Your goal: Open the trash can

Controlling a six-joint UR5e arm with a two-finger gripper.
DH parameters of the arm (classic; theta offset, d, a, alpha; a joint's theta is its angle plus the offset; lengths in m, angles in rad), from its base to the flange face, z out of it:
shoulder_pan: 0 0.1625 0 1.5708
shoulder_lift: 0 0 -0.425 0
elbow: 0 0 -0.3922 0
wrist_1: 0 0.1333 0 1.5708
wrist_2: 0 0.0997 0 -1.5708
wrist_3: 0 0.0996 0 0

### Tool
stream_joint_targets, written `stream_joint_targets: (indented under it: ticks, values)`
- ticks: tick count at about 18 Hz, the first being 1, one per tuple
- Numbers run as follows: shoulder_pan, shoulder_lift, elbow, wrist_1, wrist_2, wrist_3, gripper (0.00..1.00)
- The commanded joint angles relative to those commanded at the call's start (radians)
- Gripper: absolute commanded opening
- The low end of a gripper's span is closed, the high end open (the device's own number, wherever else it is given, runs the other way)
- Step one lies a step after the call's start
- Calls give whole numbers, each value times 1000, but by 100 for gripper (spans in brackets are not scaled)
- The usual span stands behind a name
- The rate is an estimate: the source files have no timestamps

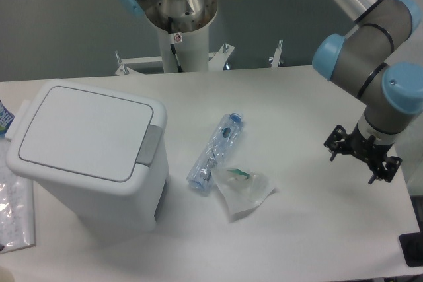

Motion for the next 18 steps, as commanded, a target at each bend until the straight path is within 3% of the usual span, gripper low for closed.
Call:
stream_joint_targets:
  ticks: [7, 10, 18]
  values:
    - [-9, 17, 3, -8, -6, -17, 100]
    - [-21, 46, 8, -64, -12, -76, 100]
    - [-69, 94, 21, -78, -264, -391, 100]
